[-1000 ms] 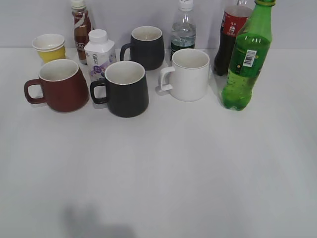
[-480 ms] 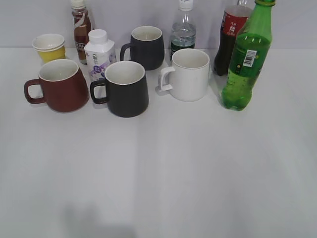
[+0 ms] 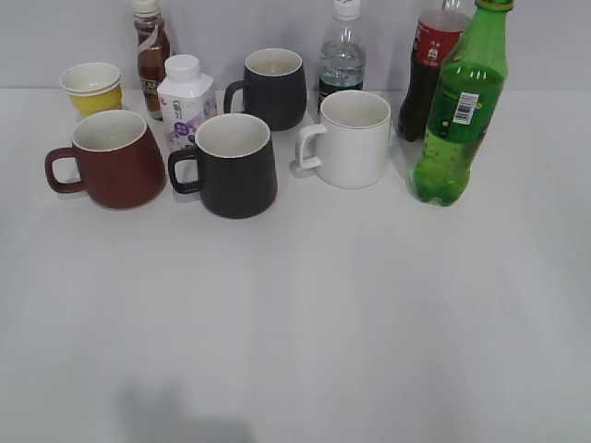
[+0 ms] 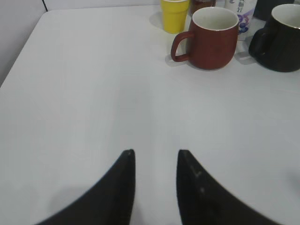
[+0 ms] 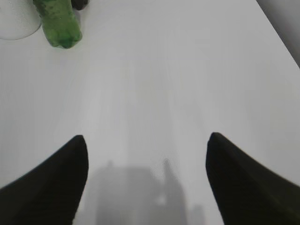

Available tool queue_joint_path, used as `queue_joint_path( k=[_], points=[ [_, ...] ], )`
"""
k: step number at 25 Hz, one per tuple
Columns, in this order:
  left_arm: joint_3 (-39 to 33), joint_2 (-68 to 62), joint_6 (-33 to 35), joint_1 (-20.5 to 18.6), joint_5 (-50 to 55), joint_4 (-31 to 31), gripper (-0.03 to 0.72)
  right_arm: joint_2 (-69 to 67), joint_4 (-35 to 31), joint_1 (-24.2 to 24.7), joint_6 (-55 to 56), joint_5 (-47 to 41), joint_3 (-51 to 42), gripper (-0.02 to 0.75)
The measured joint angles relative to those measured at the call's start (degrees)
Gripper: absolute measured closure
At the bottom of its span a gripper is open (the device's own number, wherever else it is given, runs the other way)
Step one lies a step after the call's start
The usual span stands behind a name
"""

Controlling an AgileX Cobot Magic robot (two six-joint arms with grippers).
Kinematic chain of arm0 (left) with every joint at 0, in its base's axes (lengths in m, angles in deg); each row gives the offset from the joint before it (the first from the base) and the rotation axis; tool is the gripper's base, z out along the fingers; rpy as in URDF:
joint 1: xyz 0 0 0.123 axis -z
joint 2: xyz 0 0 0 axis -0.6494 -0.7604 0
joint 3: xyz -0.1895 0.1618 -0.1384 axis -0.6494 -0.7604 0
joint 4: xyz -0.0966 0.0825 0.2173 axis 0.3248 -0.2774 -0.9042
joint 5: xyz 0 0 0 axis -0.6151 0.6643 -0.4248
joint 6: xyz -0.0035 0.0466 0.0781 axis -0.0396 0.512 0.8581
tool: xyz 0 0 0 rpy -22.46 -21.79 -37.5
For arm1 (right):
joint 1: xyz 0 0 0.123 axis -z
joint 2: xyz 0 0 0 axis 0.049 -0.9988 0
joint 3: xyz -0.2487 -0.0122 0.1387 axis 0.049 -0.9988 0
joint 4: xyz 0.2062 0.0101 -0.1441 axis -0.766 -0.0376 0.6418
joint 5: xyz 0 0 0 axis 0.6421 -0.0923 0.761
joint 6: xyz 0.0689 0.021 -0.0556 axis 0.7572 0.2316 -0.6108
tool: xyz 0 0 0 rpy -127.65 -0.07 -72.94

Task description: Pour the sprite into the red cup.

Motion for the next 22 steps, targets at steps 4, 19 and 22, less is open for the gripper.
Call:
queue_joint_path(
  k=[4, 19, 22],
  points=[
    [0.0, 0.0, 0.0, 0.0, 0.0, 0.0, 0.447, 0.0, 0.0, 0.0, 0.0, 0.0, 0.0, 0.152],
    [0.0, 0.0, 0.0, 3.1, 0.0, 0.6, 0.449, 0.0, 0.0, 0.0, 0.0, 0.2, 0.2, 0.152],
    [0.6, -0.2, 0.0, 3.1, -1.4, 0.6, 0.449, 0.0, -0.1, 0.0, 0.0, 4.0, 1.1, 0.152]
  ],
)
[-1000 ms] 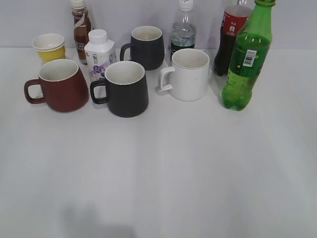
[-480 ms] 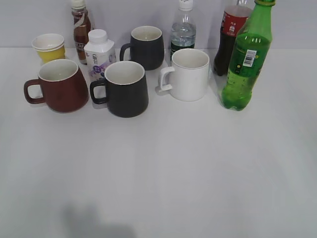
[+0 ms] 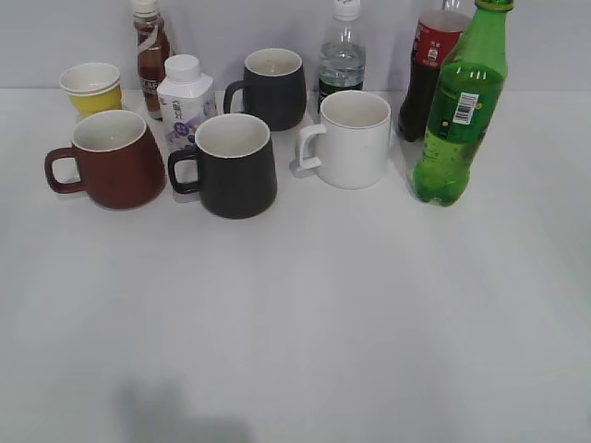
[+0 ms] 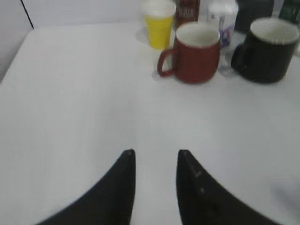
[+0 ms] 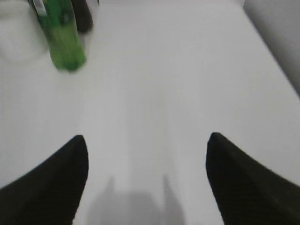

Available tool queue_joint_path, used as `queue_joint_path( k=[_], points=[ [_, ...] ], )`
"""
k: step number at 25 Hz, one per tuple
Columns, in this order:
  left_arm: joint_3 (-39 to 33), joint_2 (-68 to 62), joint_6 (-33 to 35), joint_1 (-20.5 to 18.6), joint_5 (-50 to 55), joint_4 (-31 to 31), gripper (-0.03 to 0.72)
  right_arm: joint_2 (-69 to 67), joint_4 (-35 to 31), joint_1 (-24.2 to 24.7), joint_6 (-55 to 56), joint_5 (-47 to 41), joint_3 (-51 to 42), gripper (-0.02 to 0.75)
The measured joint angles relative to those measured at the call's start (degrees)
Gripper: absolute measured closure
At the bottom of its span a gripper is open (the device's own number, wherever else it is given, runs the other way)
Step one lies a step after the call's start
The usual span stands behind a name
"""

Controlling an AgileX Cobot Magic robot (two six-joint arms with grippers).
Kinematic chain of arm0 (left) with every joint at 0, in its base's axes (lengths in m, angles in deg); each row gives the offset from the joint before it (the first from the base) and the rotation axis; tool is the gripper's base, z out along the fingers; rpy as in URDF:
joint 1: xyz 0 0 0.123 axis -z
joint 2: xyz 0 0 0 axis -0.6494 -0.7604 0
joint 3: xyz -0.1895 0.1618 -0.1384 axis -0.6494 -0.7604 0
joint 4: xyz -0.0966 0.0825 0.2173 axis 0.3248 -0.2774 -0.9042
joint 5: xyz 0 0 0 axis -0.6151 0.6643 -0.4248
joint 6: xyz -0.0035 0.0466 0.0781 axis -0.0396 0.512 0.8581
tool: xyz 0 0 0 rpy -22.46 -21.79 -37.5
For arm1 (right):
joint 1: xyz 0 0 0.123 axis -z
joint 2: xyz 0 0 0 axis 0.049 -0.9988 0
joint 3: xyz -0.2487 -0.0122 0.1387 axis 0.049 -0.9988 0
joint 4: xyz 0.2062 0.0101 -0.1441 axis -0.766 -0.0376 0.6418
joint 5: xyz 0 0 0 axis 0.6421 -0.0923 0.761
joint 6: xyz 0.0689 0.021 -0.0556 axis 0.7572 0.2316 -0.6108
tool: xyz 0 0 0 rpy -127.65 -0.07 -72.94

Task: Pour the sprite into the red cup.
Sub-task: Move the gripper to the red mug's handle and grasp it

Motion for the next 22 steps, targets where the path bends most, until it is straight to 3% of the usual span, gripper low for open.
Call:
queue_joint_path(
  k=[9, 16, 22],
  points=[
    [0.0, -10.4, 0.0, 0.0, -27.5, -0.1, 0.449, -10.6, -1.1, 0.0, 0.0, 21.6, -1.2, 0.152],
    [-4.4, -30.0, 0.0, 0.0, -47.4, 0.8, 0.449, -21.9, -1.3, -3.5, 0.0, 42.0, -6.1, 0.152],
    [-4.5, -51.6, 0.0, 0.0, -61.9, 5.5, 0.449, -35.6, -1.3, -6.2, 0.0, 54.0, -6.7, 0.152]
  ],
)
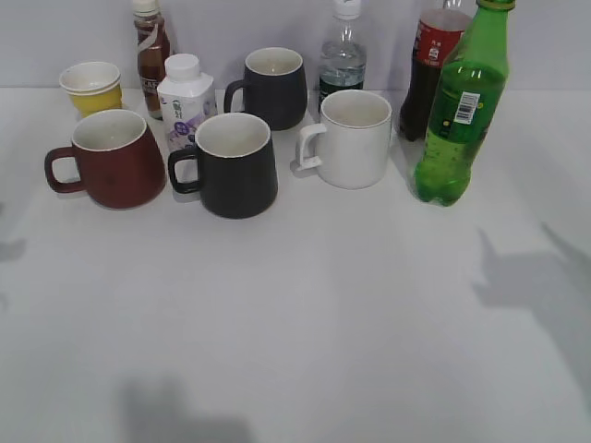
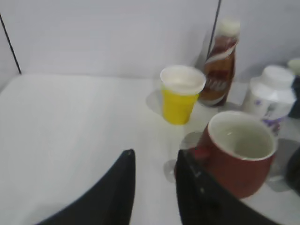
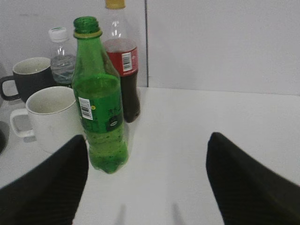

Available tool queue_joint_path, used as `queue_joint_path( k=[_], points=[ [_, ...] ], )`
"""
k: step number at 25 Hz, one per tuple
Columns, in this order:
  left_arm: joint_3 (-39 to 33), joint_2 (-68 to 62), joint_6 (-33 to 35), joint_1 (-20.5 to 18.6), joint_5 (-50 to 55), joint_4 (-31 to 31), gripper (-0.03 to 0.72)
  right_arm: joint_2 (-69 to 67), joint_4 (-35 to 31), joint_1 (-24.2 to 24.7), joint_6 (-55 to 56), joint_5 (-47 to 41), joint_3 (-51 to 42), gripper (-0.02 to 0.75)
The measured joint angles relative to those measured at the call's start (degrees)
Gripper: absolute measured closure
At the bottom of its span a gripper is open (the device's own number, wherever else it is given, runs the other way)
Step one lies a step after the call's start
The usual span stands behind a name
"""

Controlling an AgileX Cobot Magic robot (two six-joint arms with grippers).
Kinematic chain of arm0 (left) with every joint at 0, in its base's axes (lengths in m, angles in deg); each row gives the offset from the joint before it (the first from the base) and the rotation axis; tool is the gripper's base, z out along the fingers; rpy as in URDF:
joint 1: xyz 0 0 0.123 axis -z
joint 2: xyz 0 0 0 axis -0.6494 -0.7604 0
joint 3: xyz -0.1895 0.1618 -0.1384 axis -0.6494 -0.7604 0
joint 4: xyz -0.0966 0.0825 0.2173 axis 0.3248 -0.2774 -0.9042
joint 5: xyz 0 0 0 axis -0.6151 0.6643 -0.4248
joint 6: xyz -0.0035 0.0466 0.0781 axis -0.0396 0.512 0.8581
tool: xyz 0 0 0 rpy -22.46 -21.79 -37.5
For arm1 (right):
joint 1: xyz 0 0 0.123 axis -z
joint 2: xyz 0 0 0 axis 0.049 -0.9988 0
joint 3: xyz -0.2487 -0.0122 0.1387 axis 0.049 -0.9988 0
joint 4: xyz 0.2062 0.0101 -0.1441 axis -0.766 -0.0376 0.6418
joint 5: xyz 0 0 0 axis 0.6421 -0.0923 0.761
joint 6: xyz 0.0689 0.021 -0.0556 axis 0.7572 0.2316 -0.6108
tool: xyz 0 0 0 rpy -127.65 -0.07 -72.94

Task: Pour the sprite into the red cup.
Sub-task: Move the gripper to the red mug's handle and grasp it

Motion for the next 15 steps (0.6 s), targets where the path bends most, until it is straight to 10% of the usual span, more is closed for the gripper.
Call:
queue_joint_path(
  k=[15],
  points=[
    [-7.8, -24.8, 0.0, 8.4, -26.5, 0.3, 0.446, -23.6, 0.4, -0.3, 0.0, 20.2, -0.2, 0.152]
  ],
)
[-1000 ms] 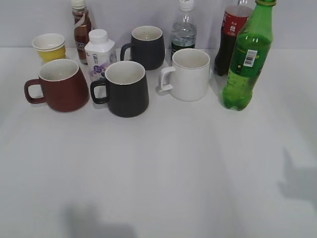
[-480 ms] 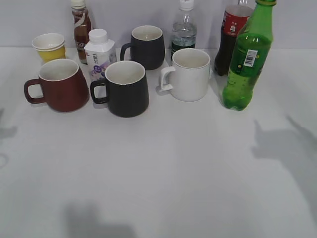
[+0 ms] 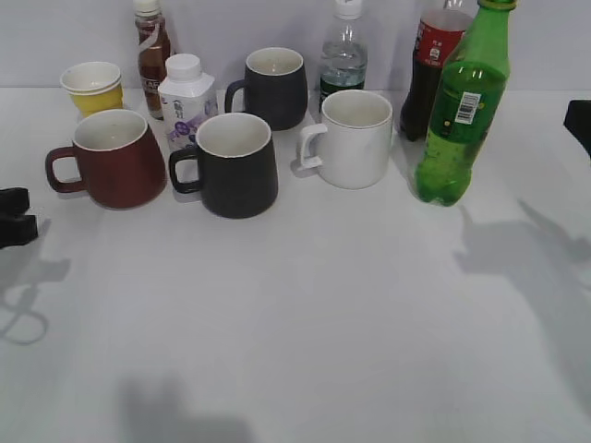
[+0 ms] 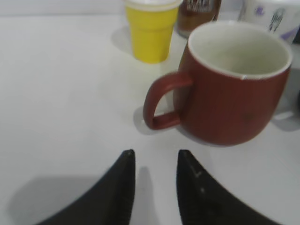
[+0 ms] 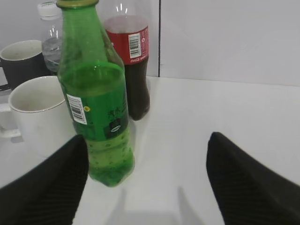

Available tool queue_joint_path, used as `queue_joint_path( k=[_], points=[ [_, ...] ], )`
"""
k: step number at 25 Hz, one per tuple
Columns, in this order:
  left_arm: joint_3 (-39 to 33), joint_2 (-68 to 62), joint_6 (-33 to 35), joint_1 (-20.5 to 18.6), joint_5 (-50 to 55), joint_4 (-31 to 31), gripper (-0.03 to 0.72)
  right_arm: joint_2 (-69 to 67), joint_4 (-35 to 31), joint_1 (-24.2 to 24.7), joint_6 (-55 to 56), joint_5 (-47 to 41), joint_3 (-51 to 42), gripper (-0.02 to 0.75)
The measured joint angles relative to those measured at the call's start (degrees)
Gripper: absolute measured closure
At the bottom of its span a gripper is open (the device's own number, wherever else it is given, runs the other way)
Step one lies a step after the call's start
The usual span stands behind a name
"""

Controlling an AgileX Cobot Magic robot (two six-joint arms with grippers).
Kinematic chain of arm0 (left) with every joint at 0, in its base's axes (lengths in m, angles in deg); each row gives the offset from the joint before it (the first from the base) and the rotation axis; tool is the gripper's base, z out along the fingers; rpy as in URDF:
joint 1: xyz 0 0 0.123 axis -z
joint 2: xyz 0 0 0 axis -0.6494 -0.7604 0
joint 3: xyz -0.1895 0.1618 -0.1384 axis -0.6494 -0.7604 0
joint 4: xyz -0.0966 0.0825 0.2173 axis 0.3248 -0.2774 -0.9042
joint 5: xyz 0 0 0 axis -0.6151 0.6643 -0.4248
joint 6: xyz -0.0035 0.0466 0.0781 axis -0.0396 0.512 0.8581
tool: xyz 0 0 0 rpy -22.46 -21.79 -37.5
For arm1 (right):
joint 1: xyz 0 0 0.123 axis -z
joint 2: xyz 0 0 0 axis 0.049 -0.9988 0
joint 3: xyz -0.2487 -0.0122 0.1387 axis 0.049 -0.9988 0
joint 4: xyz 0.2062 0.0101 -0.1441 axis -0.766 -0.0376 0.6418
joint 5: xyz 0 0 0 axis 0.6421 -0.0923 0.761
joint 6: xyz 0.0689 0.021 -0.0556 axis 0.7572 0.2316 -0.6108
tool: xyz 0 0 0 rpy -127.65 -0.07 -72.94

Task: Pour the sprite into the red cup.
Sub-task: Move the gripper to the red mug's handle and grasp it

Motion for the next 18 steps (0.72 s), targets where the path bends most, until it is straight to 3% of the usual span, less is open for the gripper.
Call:
queue_joint_path(
  k=[9, 13, 18],
  points=[
    [-0.9, -15.1, 0.0, 0.2, -25.4, -2.4, 0.419, -0.4, 0.0, 0.0, 0.0, 0.2, 0.0, 0.152],
    [0.4, -21.4, 0.0, 0.2, -29.1, -4.2, 0.372, -0.4, 0.0, 0.0, 0.0, 0.3, 0.0, 0.152],
    [2.4, -25.4, 0.0, 0.2, -32.1, -4.4, 0.367, -0.4, 0.0, 0.0, 0.0, 0.5, 0.0, 0.152]
  ],
)
